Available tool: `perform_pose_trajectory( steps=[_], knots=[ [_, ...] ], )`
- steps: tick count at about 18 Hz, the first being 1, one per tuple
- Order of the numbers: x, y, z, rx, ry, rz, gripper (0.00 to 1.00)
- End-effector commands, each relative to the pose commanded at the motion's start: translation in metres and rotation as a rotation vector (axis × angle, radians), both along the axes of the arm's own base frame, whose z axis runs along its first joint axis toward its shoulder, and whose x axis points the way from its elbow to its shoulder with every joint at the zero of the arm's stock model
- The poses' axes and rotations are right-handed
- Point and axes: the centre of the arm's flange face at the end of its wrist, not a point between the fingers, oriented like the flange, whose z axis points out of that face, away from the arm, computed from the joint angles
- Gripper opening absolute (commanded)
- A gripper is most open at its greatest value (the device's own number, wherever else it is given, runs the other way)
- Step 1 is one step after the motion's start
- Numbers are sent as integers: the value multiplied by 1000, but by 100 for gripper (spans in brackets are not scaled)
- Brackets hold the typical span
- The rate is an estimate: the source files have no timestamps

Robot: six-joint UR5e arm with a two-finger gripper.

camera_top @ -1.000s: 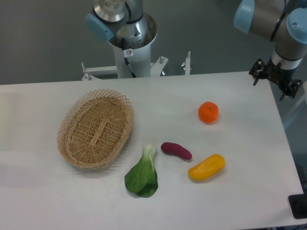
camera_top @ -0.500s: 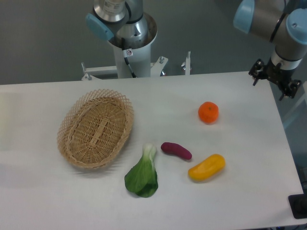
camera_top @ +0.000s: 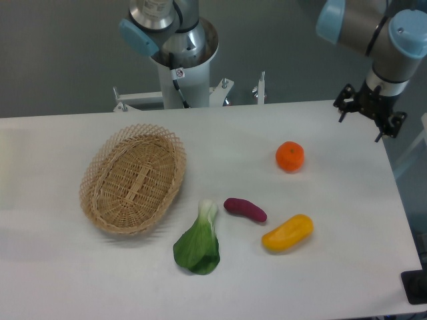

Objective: Pick up the sweet potato from the table
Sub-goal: 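Move the gripper past the orange toward the purple sweet potato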

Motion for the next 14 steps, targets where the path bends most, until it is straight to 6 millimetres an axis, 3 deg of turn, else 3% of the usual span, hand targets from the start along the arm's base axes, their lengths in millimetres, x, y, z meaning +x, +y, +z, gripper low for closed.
perform_pose_trajectory(
  steps=[4, 10, 14],
  knots=[
    [25, 17, -4, 41, -32, 56, 100],
    [74, 96, -9, 37, -34, -111, 100],
    [95, 130, -20, 45, -32, -182, 100]
  ],
)
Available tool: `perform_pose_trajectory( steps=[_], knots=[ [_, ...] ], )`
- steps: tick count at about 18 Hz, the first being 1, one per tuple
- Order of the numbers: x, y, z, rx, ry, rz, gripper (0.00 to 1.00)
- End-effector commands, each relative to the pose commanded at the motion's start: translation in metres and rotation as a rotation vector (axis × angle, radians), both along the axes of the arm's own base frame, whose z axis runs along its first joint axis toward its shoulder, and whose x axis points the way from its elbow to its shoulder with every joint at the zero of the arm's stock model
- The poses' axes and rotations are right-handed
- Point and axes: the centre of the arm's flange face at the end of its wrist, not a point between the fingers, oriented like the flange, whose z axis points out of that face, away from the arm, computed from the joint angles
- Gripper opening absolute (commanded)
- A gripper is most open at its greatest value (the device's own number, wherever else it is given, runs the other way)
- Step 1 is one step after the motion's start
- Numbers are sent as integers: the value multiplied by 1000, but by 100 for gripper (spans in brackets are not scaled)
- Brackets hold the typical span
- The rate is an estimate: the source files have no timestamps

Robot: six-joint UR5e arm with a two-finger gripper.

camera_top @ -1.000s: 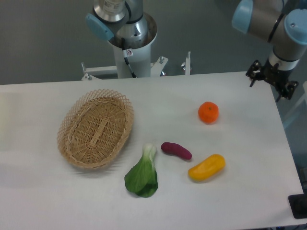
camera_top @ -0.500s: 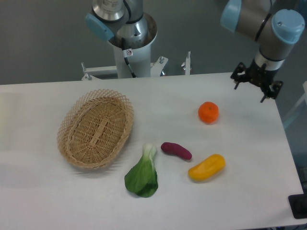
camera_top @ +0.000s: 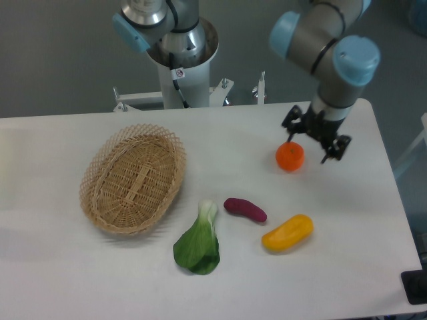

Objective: Pick up the sweet potato from the table
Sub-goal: 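Move the gripper past the orange toward the purple sweet potato, then lower the gripper onto the sweet potato and close around it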

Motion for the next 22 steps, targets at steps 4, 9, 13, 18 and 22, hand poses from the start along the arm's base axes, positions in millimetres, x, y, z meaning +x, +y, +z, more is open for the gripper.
perform_pose_trajectory(
  steps=[4, 9, 13, 18, 22],
  knots=[
    [12, 15, -20, 13, -24, -143, 100],
    [35, 37, -33, 5, -43, -255, 100],
    [42, 55, -57, 7, -40, -308, 100],
    [56, 64, -69, 23, -23, -383, 100],
    [62, 77, -84, 29, -6, -419, 100]
  ],
)
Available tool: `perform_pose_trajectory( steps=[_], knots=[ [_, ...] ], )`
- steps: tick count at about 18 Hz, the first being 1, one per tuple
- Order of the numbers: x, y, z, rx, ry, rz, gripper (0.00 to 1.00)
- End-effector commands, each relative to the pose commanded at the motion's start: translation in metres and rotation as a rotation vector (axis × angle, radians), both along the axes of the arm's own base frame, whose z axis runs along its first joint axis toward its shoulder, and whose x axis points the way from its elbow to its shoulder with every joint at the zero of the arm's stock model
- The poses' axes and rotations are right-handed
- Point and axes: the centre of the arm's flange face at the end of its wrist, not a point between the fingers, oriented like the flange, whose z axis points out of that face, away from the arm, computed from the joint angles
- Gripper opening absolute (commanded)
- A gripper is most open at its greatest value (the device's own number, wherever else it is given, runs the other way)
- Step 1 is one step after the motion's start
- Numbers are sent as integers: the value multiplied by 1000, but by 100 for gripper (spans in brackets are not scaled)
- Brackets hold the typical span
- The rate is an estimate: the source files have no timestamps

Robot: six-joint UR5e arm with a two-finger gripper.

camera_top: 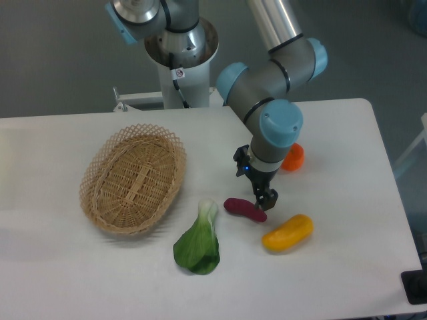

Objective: Pick up the sweet potato from the table
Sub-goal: 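Lower the gripper onto the sweet potato and close around it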

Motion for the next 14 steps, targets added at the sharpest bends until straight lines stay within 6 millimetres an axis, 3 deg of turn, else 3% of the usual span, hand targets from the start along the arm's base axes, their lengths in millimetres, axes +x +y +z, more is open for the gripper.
perform_pose_trajectory(
  steps=[7, 14],
  knots=[
    [11, 13, -17, 3, 4, -19, 100],
    [13, 19, -33, 0, 0, -25, 88]
  ],
)
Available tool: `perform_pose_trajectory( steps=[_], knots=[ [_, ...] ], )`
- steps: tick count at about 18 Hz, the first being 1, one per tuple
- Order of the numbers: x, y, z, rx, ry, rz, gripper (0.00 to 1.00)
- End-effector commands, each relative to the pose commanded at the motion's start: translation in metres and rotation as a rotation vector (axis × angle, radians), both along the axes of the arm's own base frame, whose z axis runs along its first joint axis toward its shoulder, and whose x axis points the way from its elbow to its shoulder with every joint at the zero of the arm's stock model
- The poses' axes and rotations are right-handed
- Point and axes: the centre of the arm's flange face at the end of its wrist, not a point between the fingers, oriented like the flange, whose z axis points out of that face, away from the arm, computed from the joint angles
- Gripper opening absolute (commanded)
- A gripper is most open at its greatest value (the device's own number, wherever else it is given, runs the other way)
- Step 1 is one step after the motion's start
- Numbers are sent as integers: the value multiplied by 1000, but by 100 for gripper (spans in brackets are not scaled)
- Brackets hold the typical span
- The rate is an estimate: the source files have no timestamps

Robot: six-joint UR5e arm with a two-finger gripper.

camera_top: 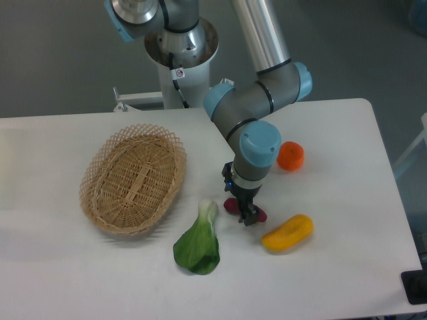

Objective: Pick up the sweet potato from the table
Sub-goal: 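Lower the gripper onto the sweet potato and close around it, then lift the held sweet potato up and away from the bok choy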

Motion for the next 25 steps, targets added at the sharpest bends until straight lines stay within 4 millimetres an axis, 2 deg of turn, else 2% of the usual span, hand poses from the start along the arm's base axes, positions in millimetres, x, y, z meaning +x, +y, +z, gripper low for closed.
perform_pose_trajectory(
  steps=[13, 17, 22, 25],
  knots=[
    [-2, 0, 12, 6, 21, 14, 36],
    [-3, 0, 19, 14, 28, 17, 36],
    [-2, -4, 60, 40, 61, 143, 36],
    [-5, -16, 80, 33, 56, 182, 37]
  ],
)
